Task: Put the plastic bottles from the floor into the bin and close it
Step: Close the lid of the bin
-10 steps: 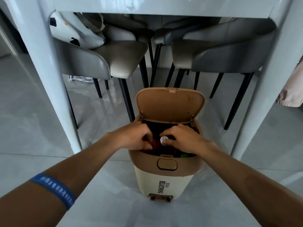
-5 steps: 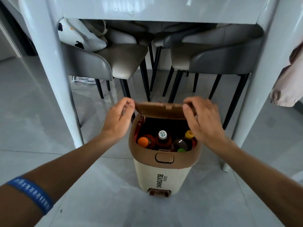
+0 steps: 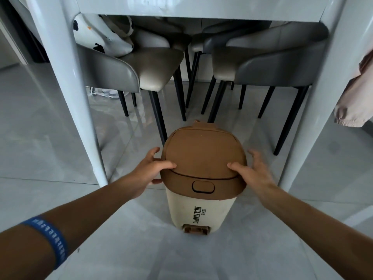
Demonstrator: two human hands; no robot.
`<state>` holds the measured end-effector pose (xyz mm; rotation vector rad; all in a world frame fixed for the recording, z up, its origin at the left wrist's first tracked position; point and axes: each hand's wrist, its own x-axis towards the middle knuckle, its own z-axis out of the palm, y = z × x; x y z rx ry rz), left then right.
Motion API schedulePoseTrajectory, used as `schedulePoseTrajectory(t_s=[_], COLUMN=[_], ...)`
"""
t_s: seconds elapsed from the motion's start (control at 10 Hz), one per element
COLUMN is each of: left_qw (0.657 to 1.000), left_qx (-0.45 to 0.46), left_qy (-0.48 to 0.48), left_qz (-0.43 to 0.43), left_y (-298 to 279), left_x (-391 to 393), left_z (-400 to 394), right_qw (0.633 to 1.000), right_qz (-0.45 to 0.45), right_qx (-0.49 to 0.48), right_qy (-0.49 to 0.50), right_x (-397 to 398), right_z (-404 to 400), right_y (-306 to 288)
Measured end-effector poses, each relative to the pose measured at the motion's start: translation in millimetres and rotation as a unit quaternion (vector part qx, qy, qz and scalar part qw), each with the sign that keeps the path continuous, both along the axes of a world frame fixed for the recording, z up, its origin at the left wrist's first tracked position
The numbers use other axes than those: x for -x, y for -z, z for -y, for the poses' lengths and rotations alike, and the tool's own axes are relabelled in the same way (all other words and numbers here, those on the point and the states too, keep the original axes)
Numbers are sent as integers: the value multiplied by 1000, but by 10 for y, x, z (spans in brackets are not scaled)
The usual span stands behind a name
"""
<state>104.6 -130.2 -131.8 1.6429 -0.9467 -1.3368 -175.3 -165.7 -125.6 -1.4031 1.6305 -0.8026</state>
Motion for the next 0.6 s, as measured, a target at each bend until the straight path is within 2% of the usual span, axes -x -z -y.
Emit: schedulePoseTrajectory(t_s=[0.1,0.3,0.5,0.6], left_qw=[999,999,998,998], left_qx=[-11,2,0,-6], left_qy=[14,24,49,69], left_qz=[-35,-33,-31,5], left_y=[21,15,22,-93], left_x=[-14,-13,-46,-82], left_z=[3,-17,-60,-35], right_qw=[988,990,990,992], right_qz=[112,120,110,99], right_qx=[-108,-69,-84,-72], right_qy=[10,-18,-35,-26], right_x=[85,124,150,138], right_z=[33,41,23,17], right_y=[97,82,48,-16])
